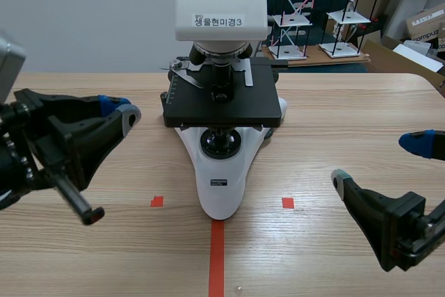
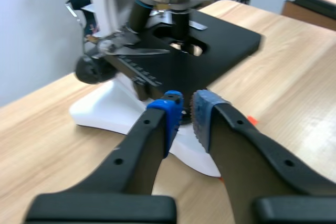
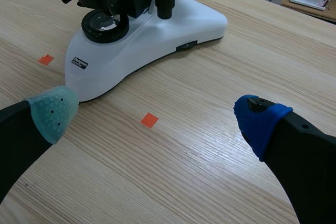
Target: Return to the home posture
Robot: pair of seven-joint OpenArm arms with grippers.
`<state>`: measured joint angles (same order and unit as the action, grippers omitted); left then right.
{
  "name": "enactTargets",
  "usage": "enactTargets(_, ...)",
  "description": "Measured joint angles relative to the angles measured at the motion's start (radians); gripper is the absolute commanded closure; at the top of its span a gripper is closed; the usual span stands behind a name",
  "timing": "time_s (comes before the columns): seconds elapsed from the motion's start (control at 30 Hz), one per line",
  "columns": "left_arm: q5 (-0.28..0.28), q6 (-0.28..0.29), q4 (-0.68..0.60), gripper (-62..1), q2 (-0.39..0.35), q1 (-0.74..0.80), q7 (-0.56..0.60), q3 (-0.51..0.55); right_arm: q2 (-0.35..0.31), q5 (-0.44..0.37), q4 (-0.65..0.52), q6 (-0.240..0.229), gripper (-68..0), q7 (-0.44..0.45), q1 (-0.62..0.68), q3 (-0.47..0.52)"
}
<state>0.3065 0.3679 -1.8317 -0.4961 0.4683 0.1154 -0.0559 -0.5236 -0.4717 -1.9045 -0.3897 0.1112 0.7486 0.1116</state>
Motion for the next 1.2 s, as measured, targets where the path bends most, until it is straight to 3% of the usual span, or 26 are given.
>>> enactTargets(0.1, -0.012, 0.0, -0.004, -22.9, 0.021, 0.089, 0.016, 0.051, 0.0, 0.0, 0.0, 0.0, -67.9, 0.0, 0.0, 0.0)
enactTargets(0.23, -0.1, -0.001, 0.004, -31.0, 0.081, 0.173, 0.057, 0.131, 0.0, 0.0, 0.0, 0.0, -67.9, 0.0, 0.0, 0.0)
enactTargets(0.37, -0.148, 0.0, 0.006, -44.7, 0.129, 0.251, 0.134, 0.176, 0.0, 0.0, 0.0, 0.0, -67.9, 0.0, 0.0, 0.0)
enactTargets(0.57, -0.278, 0.0, -0.074, -52.9, 0.173, 0.37, 0.14, 0.194, 0.0, 0.0, 0.0, 0.0, -67.9, 0.0, 0.0, 0.0)
enactTargets(0.67, -0.306, 0.0, -0.152, -56.7, 0.184, 0.398, 0.105, 0.194, 0.0, 0.0, 0.0, 0.0, -67.9, 0.0, 0.0, 0.0)
enactTargets(0.93, -0.298, 0.005, -0.256, -59.9, 0.196, 0.396, -0.046, 0.194, 0.0, 0.0, 0.0, 0.0, -67.9, 0.0, 0.0, 0.0)
enactTargets(1.03, -0.258, 0.02, -0.255, -60.4, 0.188, 0.396, -0.061, 0.194, 0.0, 0.0, 0.0, 0.0, -67.9, 0.0, 0.0, 0.0)
enactTargets(1.2, -0.136, 0.023, -0.252, -62.3, 0.115, 0.364, -0.141, 0.194, 0.0, 0.0, 0.0, 0.001, -67.9, 0.0, 0.0, 0.0)
